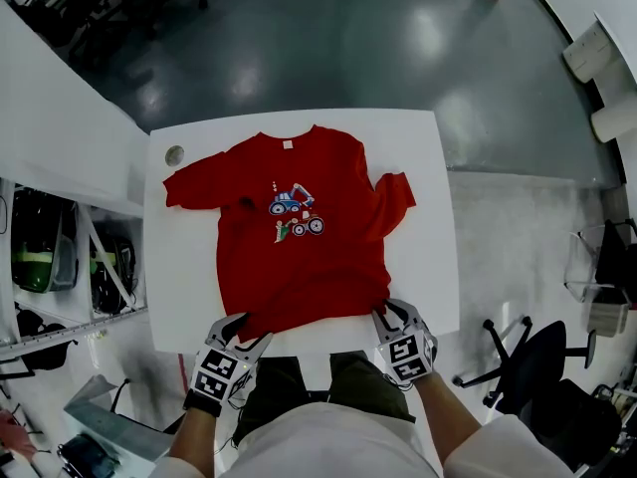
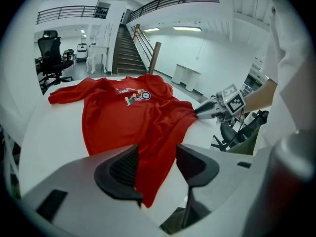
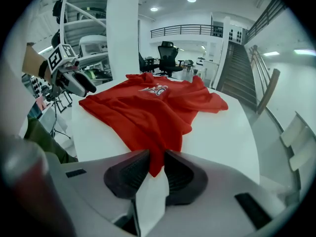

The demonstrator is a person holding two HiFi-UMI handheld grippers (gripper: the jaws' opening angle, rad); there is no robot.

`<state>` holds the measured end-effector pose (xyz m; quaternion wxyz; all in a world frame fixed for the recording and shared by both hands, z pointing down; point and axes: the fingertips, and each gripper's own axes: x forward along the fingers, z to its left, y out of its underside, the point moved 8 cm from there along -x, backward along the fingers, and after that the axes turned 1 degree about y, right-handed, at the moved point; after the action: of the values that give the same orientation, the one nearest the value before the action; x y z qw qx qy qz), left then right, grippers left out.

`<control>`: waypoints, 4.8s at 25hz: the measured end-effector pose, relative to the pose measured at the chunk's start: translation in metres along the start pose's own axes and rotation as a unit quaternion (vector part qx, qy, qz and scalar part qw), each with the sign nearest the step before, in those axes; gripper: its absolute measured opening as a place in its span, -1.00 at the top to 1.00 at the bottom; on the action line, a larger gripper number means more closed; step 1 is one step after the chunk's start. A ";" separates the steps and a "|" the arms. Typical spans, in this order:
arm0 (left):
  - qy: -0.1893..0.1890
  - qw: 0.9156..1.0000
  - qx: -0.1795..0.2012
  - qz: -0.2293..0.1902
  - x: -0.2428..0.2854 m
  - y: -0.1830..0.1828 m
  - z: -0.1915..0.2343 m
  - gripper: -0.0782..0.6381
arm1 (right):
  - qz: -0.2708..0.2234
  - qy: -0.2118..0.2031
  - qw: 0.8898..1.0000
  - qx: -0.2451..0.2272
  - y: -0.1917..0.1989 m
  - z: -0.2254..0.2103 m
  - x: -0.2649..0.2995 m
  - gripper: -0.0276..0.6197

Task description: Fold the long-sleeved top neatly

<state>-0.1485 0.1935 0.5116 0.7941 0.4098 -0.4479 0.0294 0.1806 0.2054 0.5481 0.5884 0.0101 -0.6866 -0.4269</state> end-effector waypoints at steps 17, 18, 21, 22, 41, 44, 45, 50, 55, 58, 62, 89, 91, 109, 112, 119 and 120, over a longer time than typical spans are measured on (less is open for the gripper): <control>0.009 1.000 0.022 0.018 -0.007 0.009 0.002 0.10 | 0.017 0.039 0.999 0.021 0.023 0.015 -0.016 0.68; 0.009 0.999 0.025 0.021 -0.007 0.012 0.003 0.10 | 0.016 0.039 0.999 0.022 0.023 0.016 -0.017 0.68; 0.011 0.999 0.030 0.033 -0.006 0.015 0.004 0.10 | 0.018 0.042 0.999 0.026 0.026 0.019 -0.018 0.68; 0.010 0.999 0.031 0.035 -0.006 0.015 0.004 0.10 | 0.020 0.043 0.998 0.027 0.026 0.019 -0.019 0.68; -0.054 0.966 0.182 0.178 0.003 0.045 0.005 0.52 | 0.030 0.036 0.999 0.020 0.025 0.025 -0.021 0.68; -0.052 0.964 0.183 0.183 0.001 0.048 0.007 0.52 | 0.032 0.032 0.999 0.019 0.026 0.028 -0.021 0.68; -0.052 0.964 0.184 0.185 0.000 0.048 0.008 0.52 | 0.032 0.030 0.999 0.018 0.026 0.029 -0.021 0.68; -0.048 0.963 0.187 0.188 0.000 0.050 0.010 0.52 | 0.034 0.027 0.999 0.017 0.027 0.035 -0.022 0.68; -0.040 0.966 0.176 0.186 -0.001 0.052 0.013 0.52 | 0.039 0.011 0.999 0.026 0.026 0.037 -0.021 0.65; -0.027 0.970 0.158 0.181 -0.005 0.052 0.014 0.50 | 0.025 -0.003 0.999 0.039 0.020 0.030 -0.025 0.57; -0.012 0.970 0.161 0.182 -0.004 0.046 0.011 0.42 | -0.007 0.010 0.999 0.041 0.014 0.010 -0.034 0.55; -0.002 0.982 0.176 0.072 0.063 -0.088 0.013 0.40 | -0.089 0.120 0.986 0.066 -0.080 -0.126 0.013 0.63; -0.001 0.981 0.181 0.065 0.074 -0.101 0.012 0.40 | -0.094 0.126 0.985 0.073 -0.087 -0.142 0.020 0.64; -0.006 0.978 0.203 0.051 0.153 -0.179 0.027 0.40 | -0.063 0.044 0.983 0.168 -0.113 -0.216 0.091 0.66; -0.007 0.977 0.203 0.060 0.161 -0.179 0.029 0.40 | -0.059 0.016 0.984 0.169 -0.115 -0.215 0.099 0.69; -0.005 0.978 0.198 0.068 0.168 -0.178 0.029 0.40 | -0.057 -0.002 0.987 0.153 -0.116 -0.216 0.103 0.84; -0.004 0.978 0.198 0.069 0.168 -0.178 0.029 0.40 | -0.061 0.000 0.986 0.153 -0.117 -0.217 0.102 0.84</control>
<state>0.0055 0.0020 0.5322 0.6913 0.5276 -0.4634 0.1703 0.2693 -0.0455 0.5471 0.5528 0.1417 -0.7419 -0.3519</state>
